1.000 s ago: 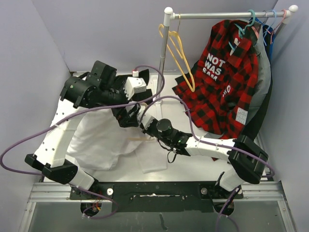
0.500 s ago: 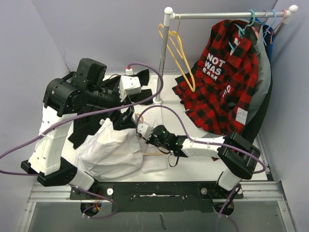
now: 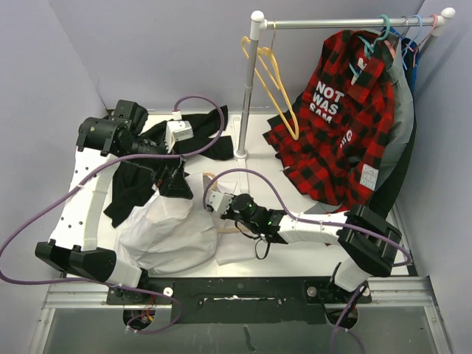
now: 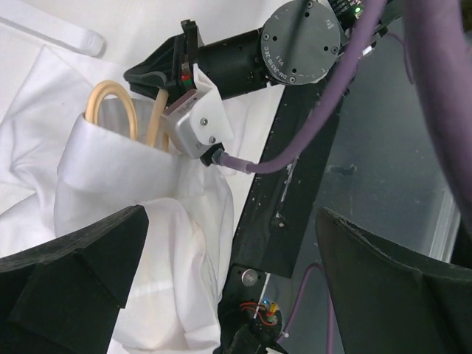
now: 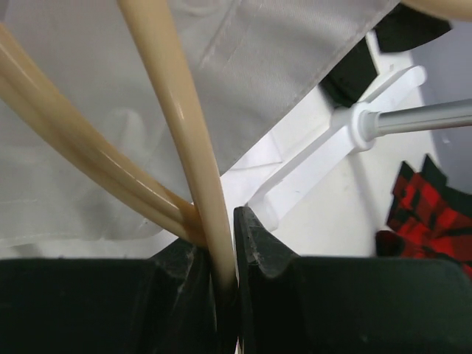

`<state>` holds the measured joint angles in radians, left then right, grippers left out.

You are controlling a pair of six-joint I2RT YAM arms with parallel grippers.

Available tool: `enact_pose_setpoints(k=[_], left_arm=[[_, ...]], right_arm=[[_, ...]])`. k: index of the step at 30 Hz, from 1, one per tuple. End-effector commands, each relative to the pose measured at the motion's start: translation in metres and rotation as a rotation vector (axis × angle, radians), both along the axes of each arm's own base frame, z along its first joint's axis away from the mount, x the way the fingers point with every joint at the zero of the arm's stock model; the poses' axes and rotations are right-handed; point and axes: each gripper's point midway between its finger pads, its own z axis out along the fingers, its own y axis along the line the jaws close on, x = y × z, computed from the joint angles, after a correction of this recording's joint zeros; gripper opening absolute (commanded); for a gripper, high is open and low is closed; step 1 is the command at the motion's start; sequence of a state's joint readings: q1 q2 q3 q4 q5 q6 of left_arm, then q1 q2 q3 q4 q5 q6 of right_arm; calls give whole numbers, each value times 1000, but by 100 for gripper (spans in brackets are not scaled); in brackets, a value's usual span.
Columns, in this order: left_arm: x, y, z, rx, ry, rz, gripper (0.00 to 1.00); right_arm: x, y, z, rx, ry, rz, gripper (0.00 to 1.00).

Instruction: Place the shirt on the hanger

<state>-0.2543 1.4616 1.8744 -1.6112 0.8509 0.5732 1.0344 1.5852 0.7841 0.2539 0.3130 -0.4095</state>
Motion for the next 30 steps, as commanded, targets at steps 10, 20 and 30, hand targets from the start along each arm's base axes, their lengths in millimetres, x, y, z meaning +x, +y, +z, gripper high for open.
enact_pose_setpoints(k=[10,20,30], left_arm=[[-36,-9,2,-122,87,-79,98],[-37,-7,-11,-127,61,-125,98],[-44,3,-2,-101,-31,-108,98]], right_arm=[[-5,-17,86,9,-188,-52,0],[-18,-46,149,66,-231,-88,0],[-17,-28,147,166,-216,-57,0]])
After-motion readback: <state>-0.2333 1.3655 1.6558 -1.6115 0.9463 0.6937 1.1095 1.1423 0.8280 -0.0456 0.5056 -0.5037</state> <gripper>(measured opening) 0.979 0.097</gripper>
